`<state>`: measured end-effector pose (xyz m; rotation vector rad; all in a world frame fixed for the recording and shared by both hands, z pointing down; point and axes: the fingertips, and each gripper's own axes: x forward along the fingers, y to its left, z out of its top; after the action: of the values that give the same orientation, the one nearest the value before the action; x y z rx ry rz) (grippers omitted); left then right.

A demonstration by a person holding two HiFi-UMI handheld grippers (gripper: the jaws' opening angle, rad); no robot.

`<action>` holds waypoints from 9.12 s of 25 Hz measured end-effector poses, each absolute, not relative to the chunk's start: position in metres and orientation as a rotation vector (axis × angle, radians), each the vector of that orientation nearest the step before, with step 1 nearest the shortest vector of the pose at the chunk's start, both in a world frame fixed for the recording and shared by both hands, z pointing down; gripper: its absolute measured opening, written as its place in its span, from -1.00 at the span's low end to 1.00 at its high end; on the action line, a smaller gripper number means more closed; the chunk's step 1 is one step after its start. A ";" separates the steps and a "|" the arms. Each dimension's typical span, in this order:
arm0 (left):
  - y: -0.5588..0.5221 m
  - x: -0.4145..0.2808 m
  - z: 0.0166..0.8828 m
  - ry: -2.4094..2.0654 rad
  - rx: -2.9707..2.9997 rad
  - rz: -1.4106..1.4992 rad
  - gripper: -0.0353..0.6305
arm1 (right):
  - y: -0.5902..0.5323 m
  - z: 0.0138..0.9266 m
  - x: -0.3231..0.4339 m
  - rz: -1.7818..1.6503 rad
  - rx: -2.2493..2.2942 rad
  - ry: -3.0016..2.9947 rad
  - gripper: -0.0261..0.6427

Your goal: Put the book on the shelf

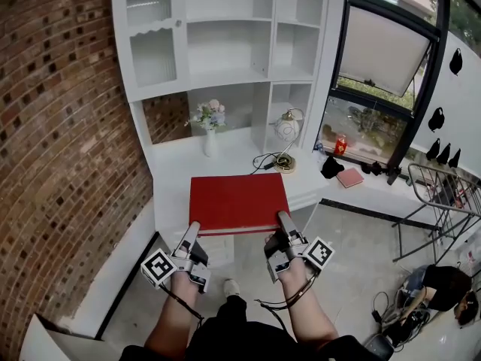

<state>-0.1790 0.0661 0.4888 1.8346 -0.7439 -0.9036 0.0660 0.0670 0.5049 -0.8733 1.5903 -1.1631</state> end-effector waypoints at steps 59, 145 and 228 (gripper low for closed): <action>-0.384 -0.129 0.473 -0.887 1.836 -0.996 -0.13 | -0.421 0.487 0.107 -1.263 -0.762 1.761 -0.13; -0.535 -0.107 0.295 -1.790 2.509 -0.510 -0.44 | -0.601 0.288 0.119 -0.116 -1.559 2.434 -0.09; -0.376 -0.089 0.447 -1.935 2.461 0.033 -0.90 | -0.414 0.436 0.076 0.017 -1.554 2.564 -0.89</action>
<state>-0.0888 -0.3763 0.4469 2.4611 -1.9354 0.0327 0.0760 -0.4142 0.4356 -1.5541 2.5642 0.0166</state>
